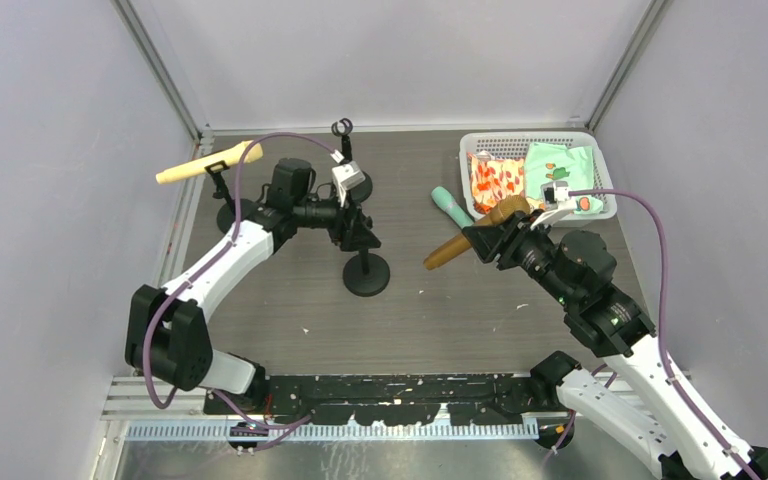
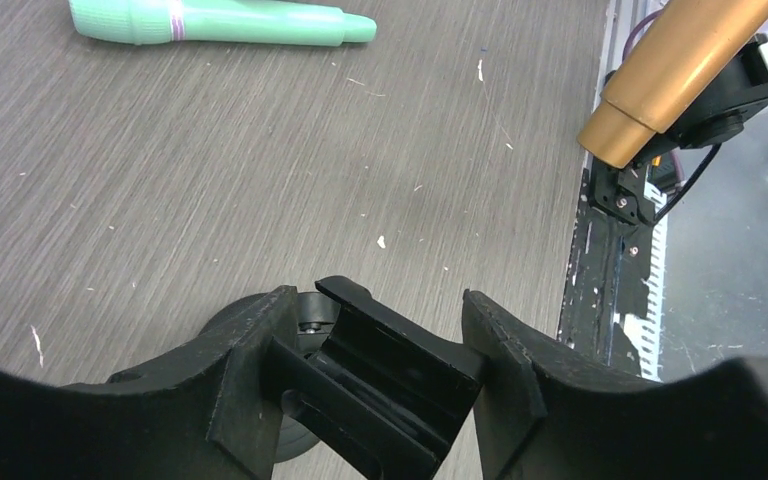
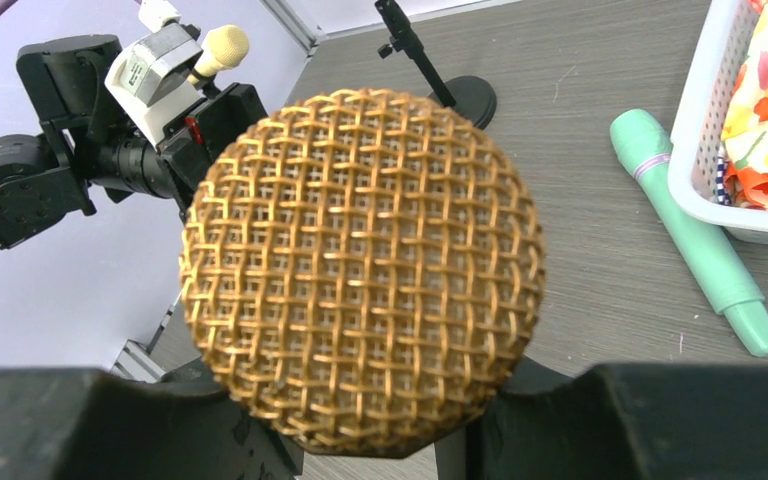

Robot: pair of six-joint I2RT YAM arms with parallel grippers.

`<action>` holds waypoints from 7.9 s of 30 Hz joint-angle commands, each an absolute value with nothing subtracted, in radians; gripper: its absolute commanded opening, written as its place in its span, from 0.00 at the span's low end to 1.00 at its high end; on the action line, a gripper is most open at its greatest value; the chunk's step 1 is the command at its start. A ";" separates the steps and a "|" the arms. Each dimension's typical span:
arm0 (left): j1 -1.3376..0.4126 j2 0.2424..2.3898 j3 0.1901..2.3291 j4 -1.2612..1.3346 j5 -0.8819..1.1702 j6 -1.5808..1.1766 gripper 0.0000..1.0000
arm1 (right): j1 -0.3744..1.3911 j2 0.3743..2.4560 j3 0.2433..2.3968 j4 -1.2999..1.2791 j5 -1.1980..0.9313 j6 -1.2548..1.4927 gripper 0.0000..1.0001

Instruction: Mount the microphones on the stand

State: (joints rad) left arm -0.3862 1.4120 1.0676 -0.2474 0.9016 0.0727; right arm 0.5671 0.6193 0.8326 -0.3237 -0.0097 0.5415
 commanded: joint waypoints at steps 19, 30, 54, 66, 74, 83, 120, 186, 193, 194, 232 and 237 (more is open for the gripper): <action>-0.442 1.207 1.003 -0.020 0.189 -0.365 0.01 | 0.566 0.601 0.848 -0.276 0.039 0.535 0.01; -0.515 1.185 0.978 -0.052 -0.289 -0.613 0.06 | 0.565 0.600 0.841 -0.284 0.063 0.553 0.01; -0.297 1.198 0.980 -0.032 0.336 -0.394 0.95 | 0.566 0.594 0.848 -0.320 0.066 0.529 0.01; -0.244 1.229 0.955 0.065 0.623 -0.316 0.92 | 0.566 0.594 0.850 -0.325 0.066 0.525 0.01; -0.244 1.218 0.902 0.079 0.604 -0.311 0.88 | 0.566 0.598 0.850 -0.322 0.058 0.528 0.01; -0.244 1.193 0.837 0.118 0.549 -0.328 0.76 | 0.566 0.595 0.851 -0.325 0.057 0.529 0.01; -0.577 1.212 0.795 0.375 -0.175 -0.642 0.11 | 0.566 0.572 0.806 -0.302 0.121 0.550 0.01; -0.577 1.322 0.420 1.115 0.051 -0.177 0.49 | 0.565 0.611 0.853 -0.380 0.167 0.547 0.01; -0.577 1.349 0.434 1.115 0.050 -0.172 0.30 | 0.566 0.608 0.863 -0.396 0.178 0.541 0.01; -0.576 1.351 0.434 1.112 0.052 -0.174 0.27 | 0.565 0.609 0.864 -0.396 0.179 0.539 0.01; -0.865 1.452 0.437 1.074 -0.140 -0.402 0.00 | 0.566 0.632 0.671 0.344 0.033 0.500 0.01; -0.873 1.464 0.449 1.074 -0.133 -0.409 0.00 | 0.567 0.693 0.689 0.351 -0.041 0.499 0.01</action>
